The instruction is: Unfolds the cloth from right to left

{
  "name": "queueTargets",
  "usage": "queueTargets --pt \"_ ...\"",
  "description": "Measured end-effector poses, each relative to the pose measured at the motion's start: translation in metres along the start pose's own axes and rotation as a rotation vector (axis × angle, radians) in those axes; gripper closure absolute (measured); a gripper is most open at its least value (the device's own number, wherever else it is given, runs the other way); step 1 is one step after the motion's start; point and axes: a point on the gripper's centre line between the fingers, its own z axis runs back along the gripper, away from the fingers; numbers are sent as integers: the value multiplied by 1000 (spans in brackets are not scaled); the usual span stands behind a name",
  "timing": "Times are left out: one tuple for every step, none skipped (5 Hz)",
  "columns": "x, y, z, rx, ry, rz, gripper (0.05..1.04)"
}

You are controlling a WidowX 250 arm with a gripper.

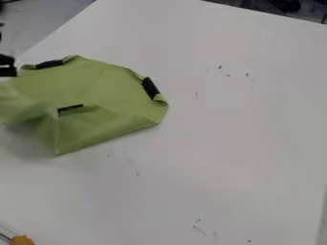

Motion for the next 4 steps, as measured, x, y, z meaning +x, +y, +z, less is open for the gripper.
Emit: queueTargets --pt "-21 12 -5 -13 15 62 1029" --pt "-36 18 -6 -6 30 102 1029" --pt "-46 25 -5 7 28 136 1029" --pt "-57 29 -9 5 46 150 1007"
